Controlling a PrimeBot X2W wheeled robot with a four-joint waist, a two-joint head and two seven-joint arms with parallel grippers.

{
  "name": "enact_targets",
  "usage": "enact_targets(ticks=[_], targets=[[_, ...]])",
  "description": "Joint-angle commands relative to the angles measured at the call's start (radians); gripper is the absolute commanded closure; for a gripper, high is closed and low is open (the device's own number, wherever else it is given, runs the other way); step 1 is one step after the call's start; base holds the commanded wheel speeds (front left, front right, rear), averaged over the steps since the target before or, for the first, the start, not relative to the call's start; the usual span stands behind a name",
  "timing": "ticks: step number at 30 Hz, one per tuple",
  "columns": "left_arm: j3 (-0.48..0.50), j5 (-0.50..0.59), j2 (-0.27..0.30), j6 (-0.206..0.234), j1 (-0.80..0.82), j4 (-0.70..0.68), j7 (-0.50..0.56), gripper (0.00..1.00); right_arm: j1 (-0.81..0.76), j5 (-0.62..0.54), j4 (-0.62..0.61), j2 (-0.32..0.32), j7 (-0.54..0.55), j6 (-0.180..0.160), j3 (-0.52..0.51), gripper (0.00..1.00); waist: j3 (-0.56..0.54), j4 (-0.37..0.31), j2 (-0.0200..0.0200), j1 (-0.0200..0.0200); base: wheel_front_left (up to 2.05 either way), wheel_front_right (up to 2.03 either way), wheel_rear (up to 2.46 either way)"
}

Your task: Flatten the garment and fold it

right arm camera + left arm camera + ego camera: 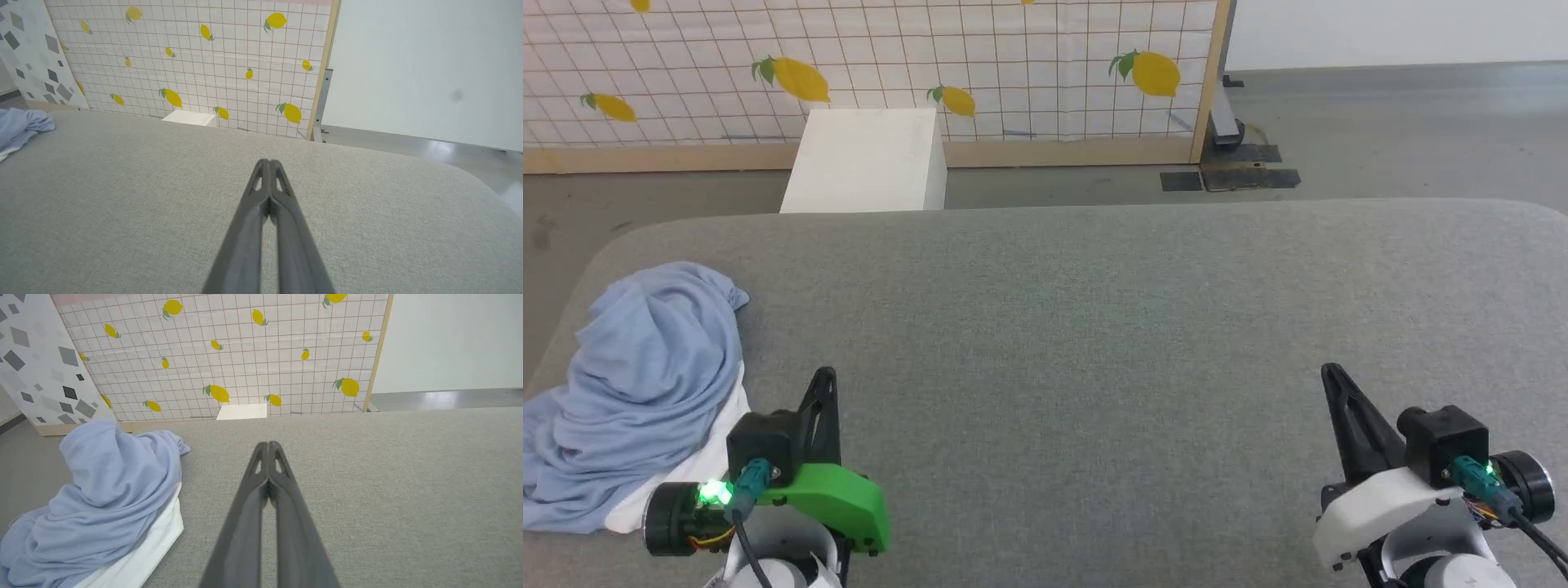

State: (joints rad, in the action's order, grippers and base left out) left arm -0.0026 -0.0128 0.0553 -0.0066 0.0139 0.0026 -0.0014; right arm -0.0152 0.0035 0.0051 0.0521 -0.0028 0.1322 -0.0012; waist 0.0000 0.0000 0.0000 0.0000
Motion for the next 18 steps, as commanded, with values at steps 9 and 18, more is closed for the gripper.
enact_targets(ticks=[9,18], targets=[[0.003,0.013,-0.005,0.007,-0.014,-0.003,0.001,1.00,0.015,-0.004,-0.005,-0.002,0.003,-0.002,0.001,1.00,0.000,0.000,0.0000,0.0000,0.00,0.00,0.00],[0.003,0.013,-0.005,0.007,-0.014,-0.003,0.001,1.00,0.015,-0.004,-0.005,-0.002,0.003,-0.002,0.001,1.00,0.000,0.000,0.0000,0.0000,0.00,0.00,0.00]])
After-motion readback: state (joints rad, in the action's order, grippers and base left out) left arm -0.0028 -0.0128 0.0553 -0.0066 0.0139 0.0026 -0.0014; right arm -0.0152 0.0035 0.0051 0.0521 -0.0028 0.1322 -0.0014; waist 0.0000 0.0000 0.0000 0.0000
